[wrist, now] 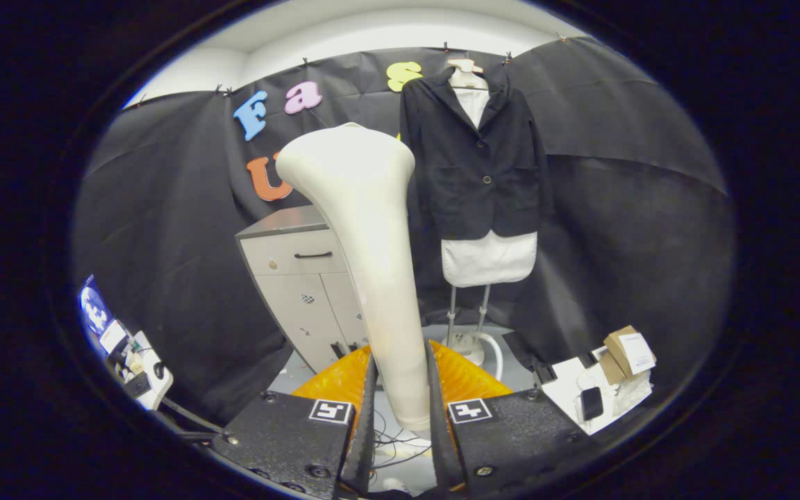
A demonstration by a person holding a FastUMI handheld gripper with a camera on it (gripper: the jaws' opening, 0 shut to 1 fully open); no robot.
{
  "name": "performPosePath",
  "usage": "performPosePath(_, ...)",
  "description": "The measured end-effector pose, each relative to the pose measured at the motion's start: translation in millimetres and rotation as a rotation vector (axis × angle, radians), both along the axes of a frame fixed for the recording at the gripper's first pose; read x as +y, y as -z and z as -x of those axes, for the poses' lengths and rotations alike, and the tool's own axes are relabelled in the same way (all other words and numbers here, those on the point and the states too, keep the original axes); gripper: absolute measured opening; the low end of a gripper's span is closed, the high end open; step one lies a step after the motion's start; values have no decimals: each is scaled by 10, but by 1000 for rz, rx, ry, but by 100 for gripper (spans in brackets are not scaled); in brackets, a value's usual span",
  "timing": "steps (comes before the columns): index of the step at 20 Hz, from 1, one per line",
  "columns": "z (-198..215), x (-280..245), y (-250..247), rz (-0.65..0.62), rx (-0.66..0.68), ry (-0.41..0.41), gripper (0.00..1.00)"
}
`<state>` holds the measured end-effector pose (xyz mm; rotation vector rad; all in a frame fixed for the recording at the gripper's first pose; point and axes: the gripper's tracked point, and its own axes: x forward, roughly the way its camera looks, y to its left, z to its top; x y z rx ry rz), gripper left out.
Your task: Iron the clothes twice with a garment steamer, once on the left side and once on the right side.
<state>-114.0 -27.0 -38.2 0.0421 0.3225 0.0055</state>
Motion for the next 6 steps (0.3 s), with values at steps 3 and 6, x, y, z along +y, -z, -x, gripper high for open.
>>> performPosePath(3, -4, 71, 58, 1, 13, -6, 37)
performPosePath(6, -45, 139, 67, 11, 23, -17, 37)
